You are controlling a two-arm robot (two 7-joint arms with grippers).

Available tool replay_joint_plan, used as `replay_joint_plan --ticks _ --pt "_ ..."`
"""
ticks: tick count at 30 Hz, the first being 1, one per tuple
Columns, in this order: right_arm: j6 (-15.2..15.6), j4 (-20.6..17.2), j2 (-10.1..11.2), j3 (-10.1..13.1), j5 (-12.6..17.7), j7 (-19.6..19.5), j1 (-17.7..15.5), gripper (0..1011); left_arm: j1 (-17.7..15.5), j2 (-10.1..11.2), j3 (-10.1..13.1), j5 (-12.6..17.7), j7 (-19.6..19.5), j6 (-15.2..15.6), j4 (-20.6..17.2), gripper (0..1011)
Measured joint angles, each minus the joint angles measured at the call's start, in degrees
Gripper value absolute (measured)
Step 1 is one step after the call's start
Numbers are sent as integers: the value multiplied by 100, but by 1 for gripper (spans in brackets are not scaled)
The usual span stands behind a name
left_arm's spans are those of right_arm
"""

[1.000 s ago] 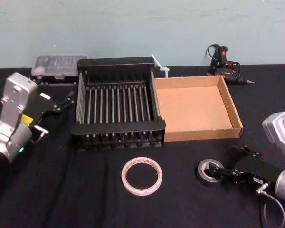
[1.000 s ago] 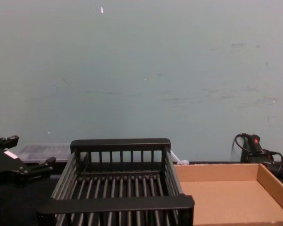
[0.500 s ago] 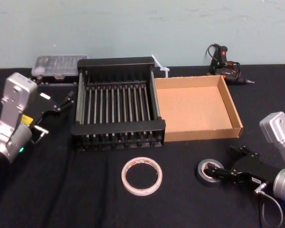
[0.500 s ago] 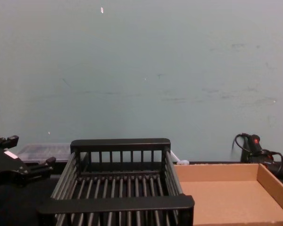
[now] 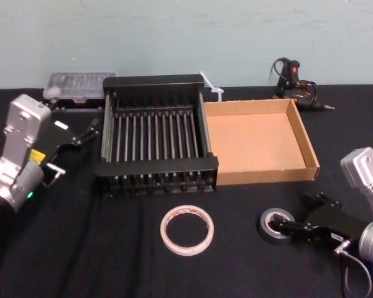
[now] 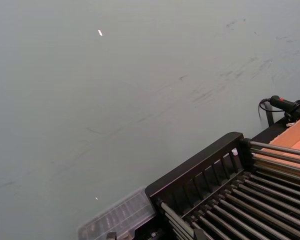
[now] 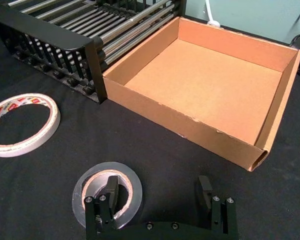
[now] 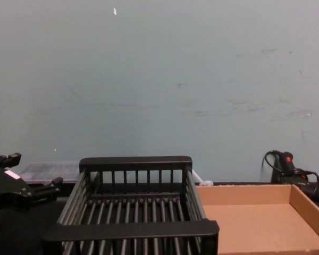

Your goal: Pick up the white tape and place it into the black box , Pick up the silver tape and place it into the brown box.

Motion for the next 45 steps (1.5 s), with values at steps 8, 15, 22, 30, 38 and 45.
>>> replay_joint_plan --ticks 8,15,22,30,38,45 --pt "-2 18 3 -13 -19 22 18 1002 0 0 0 0 0 0 0 1001" --pt "-3 15 5 -10 -14 18 13 1002 0 0 0 0 0 0 1 1001" --pt "-3 12 5 -8 -12 17 9 889 0 0 0 0 0 0 0 1001" --pt "-4 7 5 -4 -11 15 6 632 0 0 0 0 0 0 0 1001" --pt "-3 6 6 -3 -11 10 6 386 0 0 0 0 0 0 0 1001" --pt "-5 6 5 -2 -7 7 6 188 0 0 0 0 0 0 0 1001"
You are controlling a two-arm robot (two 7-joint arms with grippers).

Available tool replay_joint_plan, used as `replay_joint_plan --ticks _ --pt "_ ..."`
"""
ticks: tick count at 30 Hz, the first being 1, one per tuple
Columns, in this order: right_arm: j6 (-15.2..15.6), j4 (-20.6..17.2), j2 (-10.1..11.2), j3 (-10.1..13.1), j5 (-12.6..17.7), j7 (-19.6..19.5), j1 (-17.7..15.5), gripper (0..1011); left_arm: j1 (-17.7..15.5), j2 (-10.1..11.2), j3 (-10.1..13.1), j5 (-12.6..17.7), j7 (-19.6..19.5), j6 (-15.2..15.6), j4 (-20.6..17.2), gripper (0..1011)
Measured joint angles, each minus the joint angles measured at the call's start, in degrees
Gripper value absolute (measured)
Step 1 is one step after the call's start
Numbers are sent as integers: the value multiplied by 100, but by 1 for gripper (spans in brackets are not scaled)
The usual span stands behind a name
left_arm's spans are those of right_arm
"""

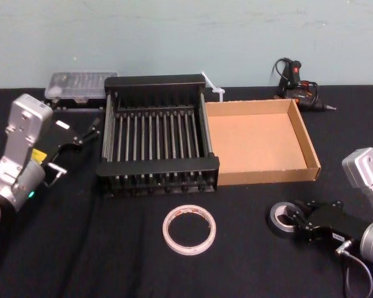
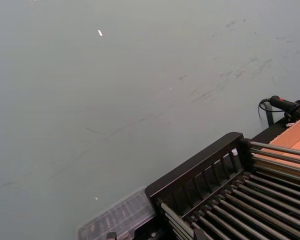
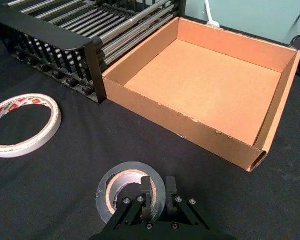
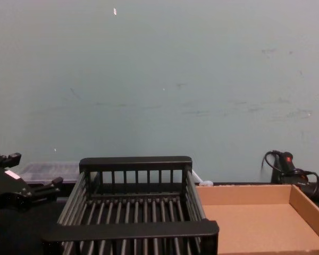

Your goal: Pick up the white tape and place it into the black box , Pick up the silver tape and place it into the brown box.

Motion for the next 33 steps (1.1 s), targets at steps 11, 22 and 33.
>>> replay_joint_plan --ticks 11,22,33 --pt "-6 1 -1 0 4 0 -1 173 0 0 0 0 0 0 0 1001" --pt "-384 -52 7 84 17 105 -140 173 0 0 0 0 0 0 0 1001" --pt "-645 -225 5 268 199 142 -314 173 0 0 0 0 0 0 0 1001"
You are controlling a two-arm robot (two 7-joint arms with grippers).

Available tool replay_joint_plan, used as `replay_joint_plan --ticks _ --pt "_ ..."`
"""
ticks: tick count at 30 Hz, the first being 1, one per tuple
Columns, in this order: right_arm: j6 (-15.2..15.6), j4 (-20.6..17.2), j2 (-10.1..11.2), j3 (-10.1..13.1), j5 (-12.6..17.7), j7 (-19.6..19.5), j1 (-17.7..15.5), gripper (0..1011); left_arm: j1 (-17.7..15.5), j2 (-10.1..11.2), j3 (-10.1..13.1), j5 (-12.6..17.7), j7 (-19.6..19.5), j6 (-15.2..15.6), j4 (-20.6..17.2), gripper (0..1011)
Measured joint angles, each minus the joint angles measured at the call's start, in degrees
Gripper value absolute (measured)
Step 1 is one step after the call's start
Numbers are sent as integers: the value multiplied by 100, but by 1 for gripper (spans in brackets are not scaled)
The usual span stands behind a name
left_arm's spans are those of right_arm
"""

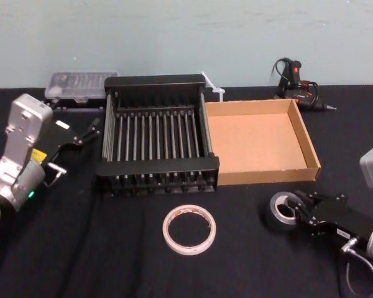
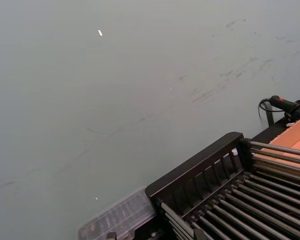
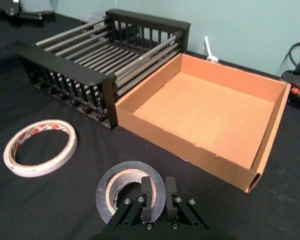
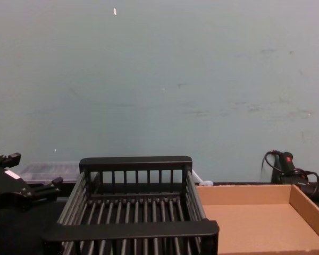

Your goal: Pick up the white tape and place it into the black box , Pick up the silver tape and place it into the brown box.

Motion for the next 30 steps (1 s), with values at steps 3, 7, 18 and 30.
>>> replay_joint_plan --ticks 3,7,18,30 --pt "-42 -56 5 55 55 -7 -43 173 0 0 0 0 0 0 0 1001" --pt "-108 -113 6 137 142 -12 -93 173 0 0 0 0 0 0 0 1001" --pt "-234 -208 5 344 348 -77 -93 173 0 0 0 0 0 0 0 1001" --pt "-150 -135 -87 407 422 -220 244 173 0 0 0 0 0 0 0 1001"
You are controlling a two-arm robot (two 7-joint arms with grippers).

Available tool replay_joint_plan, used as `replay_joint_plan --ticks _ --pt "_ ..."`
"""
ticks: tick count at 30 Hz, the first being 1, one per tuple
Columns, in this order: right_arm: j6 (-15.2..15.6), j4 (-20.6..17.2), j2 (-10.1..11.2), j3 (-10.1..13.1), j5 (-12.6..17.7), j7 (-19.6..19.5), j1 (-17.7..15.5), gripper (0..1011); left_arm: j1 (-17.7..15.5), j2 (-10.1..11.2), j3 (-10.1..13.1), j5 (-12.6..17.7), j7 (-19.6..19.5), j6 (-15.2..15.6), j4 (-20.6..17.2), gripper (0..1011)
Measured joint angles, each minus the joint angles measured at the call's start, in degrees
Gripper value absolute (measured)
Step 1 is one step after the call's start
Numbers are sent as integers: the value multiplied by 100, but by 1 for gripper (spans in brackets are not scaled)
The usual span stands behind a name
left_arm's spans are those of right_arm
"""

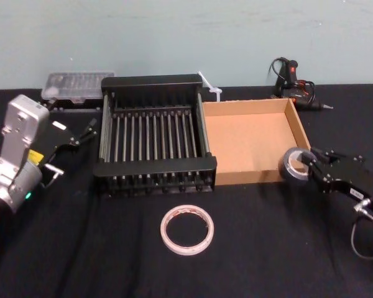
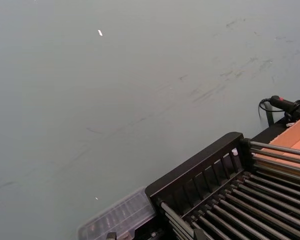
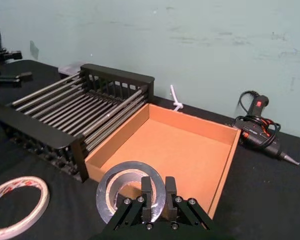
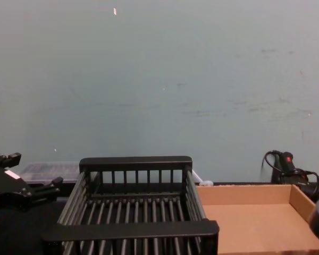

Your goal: Pick up the white tape and place it into the black box , Pick up the silver tape and place it into the brown box.

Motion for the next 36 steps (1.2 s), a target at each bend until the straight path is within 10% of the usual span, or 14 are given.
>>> replay_joint_plan --ticks 36 --pt "330 1522 -584 -702 -223 -39 1700 173 0 0 0 0 0 0 0 1001"
